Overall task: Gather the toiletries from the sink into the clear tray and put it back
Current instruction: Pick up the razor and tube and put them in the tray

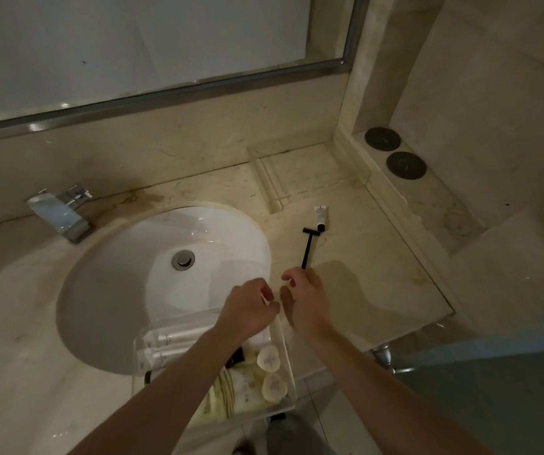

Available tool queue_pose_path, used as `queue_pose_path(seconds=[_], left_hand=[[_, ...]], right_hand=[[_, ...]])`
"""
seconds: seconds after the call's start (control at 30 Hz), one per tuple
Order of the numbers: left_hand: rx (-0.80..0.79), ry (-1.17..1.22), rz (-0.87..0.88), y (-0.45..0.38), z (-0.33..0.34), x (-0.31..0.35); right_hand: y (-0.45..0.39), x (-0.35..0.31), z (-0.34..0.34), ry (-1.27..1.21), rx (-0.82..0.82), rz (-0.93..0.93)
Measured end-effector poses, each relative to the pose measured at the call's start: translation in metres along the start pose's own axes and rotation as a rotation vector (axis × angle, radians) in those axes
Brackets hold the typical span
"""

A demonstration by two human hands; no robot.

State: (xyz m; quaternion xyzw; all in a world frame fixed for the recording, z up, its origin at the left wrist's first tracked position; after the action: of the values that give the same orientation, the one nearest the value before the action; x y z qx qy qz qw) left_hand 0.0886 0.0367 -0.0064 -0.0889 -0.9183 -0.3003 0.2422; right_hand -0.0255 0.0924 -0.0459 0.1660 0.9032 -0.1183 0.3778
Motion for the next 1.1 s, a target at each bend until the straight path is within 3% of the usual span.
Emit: queue_pose_path(seconds=[0.1,0.33,0.67,0.87,1.1], left_hand=[[-0.014,0.057,-0.007,-0.024,0.002,0.022],[-0.026,-0.057,0.070,-0.081,0.023,0.061],[0.017,-0.164,0.066,-0.116,0.048,0.088],[0.033,-0.246,-0.017,-0.119,0.047,0.084],[0.043,-0.255,-0.063,-0.112,0.022,0.068]], right_hand=[[-0.022,0.017,-0.011,0.047,-0.007,0.066],[-0.082,0.055,-0.036,0.082,0.035,0.169],[-0.135,0.073,-0.030,0.214,-0.164,0.184],[-0.129,0.074,-0.037,0.288,-0.049,0.151],[-0.108,0.073,-0.036,0.368,-0.033,0.150]])
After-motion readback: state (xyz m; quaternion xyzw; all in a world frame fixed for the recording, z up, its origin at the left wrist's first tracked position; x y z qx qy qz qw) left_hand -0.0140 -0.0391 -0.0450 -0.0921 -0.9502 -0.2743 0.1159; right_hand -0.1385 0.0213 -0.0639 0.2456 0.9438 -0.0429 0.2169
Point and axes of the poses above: each hand's wrist, its own y-axis away from the middle knuckle, its own z-axis out of the palm, x = y × z, the point moved 4 cm from there along -y, towards the middle knuckle, and after that the axes turned 9 degrees about -z, right-handed, at the moved point
